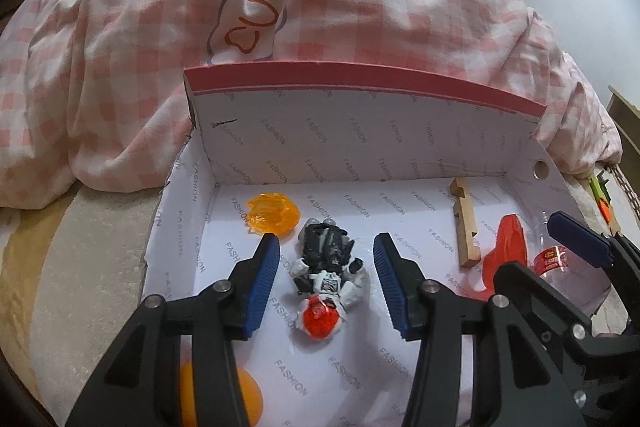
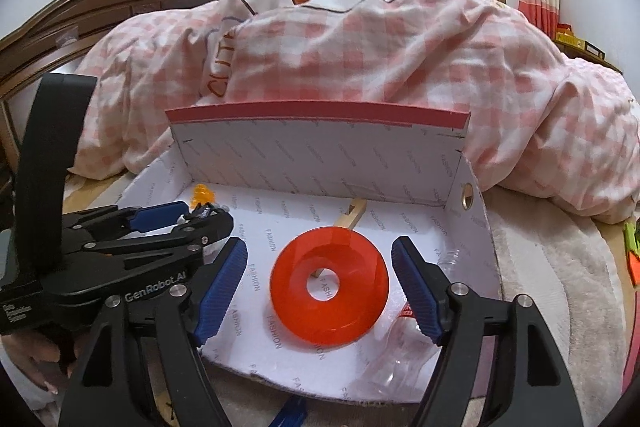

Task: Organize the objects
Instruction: 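Lower the red cup into the shoebox and open the right tool, then withdraw both open tools from the shoebox toward the remaining items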

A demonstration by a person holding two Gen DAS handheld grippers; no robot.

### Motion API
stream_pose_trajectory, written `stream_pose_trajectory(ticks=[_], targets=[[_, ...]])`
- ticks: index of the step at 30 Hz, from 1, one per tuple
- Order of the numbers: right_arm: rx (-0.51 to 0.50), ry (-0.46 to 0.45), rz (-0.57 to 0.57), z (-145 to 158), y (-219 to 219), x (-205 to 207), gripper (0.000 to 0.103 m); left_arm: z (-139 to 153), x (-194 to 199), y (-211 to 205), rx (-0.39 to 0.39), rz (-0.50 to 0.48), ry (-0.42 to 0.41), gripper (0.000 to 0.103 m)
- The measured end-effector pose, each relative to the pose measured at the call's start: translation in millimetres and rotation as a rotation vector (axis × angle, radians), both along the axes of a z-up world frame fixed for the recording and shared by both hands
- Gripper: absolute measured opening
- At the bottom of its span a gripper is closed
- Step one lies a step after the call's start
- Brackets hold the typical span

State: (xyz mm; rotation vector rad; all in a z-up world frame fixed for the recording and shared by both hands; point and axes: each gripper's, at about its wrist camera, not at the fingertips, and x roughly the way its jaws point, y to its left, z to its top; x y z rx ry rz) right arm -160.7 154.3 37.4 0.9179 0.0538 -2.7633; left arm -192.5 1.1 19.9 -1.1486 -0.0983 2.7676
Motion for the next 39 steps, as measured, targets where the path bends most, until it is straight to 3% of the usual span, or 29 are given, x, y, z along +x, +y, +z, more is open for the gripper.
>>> stream_pose_trajectory(ticks=[19, 34, 39], targets=[[-0.047, -0.023, -0.002, 8, 18, 59, 0.077, 44, 59, -14, 0.007, -0.083, 0.049, 0.049], [-0.046, -0.045, 0.032, 7, 20, 113, 0.077, 41, 102, -8, 0.019, -0.082, 0.029, 0.049], [-0.094, -0.095, 0.081, 0, 10, 123, 0.077, 29, 112, -14, 0.002, -0.061, -0.005, 0.049]])
